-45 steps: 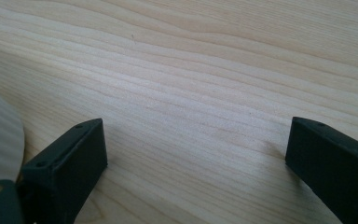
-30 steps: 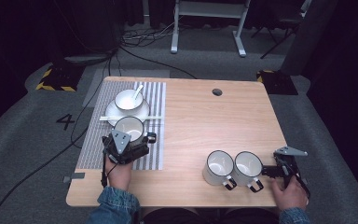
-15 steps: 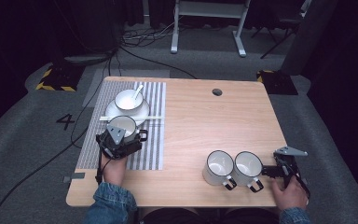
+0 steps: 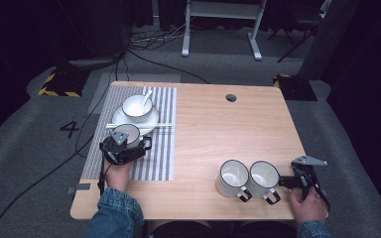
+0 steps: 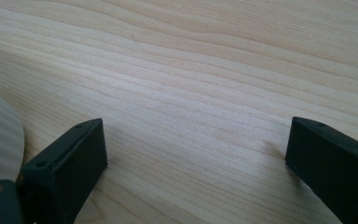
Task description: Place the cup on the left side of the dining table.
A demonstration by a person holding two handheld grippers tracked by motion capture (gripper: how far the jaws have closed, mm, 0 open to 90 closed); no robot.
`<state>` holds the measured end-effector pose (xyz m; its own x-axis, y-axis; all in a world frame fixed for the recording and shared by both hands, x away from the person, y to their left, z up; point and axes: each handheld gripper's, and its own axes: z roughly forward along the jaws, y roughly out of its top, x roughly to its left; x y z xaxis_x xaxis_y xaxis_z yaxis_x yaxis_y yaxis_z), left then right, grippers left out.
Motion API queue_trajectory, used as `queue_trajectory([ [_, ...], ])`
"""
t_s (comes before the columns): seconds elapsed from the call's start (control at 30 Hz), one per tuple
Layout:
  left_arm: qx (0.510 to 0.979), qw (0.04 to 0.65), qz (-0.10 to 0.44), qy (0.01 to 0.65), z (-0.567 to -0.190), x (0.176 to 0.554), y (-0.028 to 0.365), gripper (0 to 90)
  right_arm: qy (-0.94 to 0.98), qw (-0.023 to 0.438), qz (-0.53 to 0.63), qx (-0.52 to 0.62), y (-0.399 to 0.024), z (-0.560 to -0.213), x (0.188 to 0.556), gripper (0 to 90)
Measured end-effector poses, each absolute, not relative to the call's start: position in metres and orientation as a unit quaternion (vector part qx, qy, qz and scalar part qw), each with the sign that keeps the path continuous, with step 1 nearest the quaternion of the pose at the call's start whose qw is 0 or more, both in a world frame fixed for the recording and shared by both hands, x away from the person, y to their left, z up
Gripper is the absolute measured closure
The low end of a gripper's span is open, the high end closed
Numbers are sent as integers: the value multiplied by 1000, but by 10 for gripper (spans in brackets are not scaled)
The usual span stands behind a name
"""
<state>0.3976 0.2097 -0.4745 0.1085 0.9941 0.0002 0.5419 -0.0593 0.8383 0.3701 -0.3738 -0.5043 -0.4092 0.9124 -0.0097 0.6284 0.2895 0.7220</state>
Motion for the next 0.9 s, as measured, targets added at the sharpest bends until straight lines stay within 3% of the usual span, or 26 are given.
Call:
queue_trajectory([
  [0.9, 693, 326, 290, 575, -482, 393, 203, 26, 773, 217, 327, 498, -374, -504, 370, 55],
])
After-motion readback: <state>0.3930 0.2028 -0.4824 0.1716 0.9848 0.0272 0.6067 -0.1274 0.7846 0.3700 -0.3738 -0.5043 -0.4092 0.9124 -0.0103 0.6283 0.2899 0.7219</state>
